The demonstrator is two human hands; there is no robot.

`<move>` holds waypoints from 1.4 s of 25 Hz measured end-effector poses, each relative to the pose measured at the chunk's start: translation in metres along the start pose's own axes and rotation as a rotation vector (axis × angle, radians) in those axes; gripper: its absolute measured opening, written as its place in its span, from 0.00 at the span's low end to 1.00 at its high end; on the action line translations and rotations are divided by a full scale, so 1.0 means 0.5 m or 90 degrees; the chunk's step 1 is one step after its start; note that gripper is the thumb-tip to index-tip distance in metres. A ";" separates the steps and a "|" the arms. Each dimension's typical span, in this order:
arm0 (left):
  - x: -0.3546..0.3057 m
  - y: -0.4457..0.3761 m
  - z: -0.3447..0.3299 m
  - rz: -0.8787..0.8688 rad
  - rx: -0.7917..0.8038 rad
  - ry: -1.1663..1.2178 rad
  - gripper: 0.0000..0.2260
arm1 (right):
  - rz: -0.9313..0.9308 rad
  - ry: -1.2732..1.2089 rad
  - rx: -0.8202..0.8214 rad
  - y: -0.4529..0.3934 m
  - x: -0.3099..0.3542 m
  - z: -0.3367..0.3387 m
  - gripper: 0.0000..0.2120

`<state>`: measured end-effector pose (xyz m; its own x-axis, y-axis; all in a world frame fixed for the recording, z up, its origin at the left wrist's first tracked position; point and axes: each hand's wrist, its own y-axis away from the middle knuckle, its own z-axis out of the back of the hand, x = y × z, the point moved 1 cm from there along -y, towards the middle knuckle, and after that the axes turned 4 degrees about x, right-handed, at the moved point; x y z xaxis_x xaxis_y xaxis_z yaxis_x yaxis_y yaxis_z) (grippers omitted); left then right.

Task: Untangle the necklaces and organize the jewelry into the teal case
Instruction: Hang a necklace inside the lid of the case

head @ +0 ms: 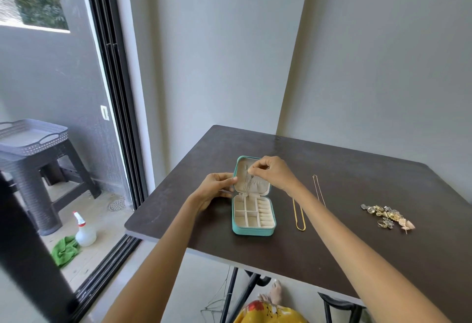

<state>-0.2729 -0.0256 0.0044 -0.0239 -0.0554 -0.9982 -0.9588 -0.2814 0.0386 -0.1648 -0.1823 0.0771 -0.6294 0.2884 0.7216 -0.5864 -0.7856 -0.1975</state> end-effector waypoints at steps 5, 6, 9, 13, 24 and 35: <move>0.004 -0.004 0.003 0.000 0.006 0.022 0.08 | -0.011 0.118 -0.042 -0.023 0.004 -0.024 0.05; 0.006 -0.005 0.003 -0.003 0.005 0.025 0.08 | -0.012 0.145 -0.062 -0.026 0.006 -0.028 0.06; 0.010 -0.004 0.004 -0.015 -0.001 0.034 0.09 | -0.011 0.235 -0.112 -0.034 0.009 -0.043 0.08; 0.014 -0.005 0.003 -0.030 0.004 0.032 0.09 | 0.051 0.342 -0.184 -0.033 0.013 -0.061 0.10; 0.019 -0.002 0.001 -0.057 0.020 0.019 0.08 | 0.286 0.684 -0.207 -0.014 0.032 -0.051 0.11; 0.023 0.003 -0.004 -0.071 -0.021 0.012 0.06 | 0.298 0.675 -0.235 -0.002 0.034 -0.034 0.08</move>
<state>-0.2738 -0.0286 -0.0068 0.0883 -0.0396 -0.9953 -0.9454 -0.3181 -0.0712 -0.1836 -0.1674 0.0781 -0.8222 0.4592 -0.3363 -0.1920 -0.7800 -0.5955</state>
